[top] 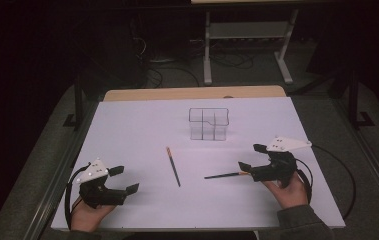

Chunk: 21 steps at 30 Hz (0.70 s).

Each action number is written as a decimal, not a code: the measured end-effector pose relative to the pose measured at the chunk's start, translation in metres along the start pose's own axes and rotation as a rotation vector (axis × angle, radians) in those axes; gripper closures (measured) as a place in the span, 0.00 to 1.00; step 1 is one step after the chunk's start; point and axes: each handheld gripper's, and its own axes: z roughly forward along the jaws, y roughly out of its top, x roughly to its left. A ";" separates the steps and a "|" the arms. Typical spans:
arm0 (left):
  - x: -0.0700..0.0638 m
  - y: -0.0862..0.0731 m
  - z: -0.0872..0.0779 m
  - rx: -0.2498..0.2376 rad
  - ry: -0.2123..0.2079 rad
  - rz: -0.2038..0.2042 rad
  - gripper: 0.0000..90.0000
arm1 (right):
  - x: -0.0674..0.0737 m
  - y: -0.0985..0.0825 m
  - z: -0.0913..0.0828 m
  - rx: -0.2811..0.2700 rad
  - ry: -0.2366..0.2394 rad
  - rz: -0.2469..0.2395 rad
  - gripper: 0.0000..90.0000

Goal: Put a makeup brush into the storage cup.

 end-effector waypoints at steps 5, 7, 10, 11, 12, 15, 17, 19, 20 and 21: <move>0.000 0.000 0.001 0.004 -0.002 0.004 0.17 | 0.004 0.011 0.001 0.014 0.009 0.000 0.17; 0.000 0.000 0.001 -0.003 -0.006 -0.003 0.17 | 0.005 0.015 0.003 0.013 0.013 -0.004 0.17; 0.000 0.000 0.001 -0.003 -0.007 -0.009 0.17 | 0.008 0.021 0.005 0.021 0.014 -0.006 0.17; 0.000 0.000 0.001 -0.003 -0.005 -0.008 0.17 | 0.011 0.025 0.007 0.027 0.015 -0.016 0.17; 0.001 0.000 0.001 -0.002 -0.004 -0.007 0.17 | 0.011 0.025 0.007 0.027 0.015 -0.016 0.17; 0.001 0.000 0.000 0.000 -0.004 -0.003 0.17 | 0.017 0.032 0.010 0.031 0.024 -0.031 0.19; 0.001 0.000 0.000 0.001 -0.006 0.001 0.17 | 0.019 0.034 0.011 0.036 0.022 -0.034 0.20; 0.001 0.000 0.000 0.005 -0.005 0.003 0.17 | 0.021 0.037 0.013 0.033 0.030 -0.050 0.20; 0.002 0.000 -0.001 0.009 -0.006 0.007 0.17 | 0.023 0.040 0.015 0.038 0.034 -0.050 0.20; 0.002 0.000 0.000 0.003 -0.011 0.013 0.17 | 0.025 0.042 0.017 0.042 0.041 -0.052 0.20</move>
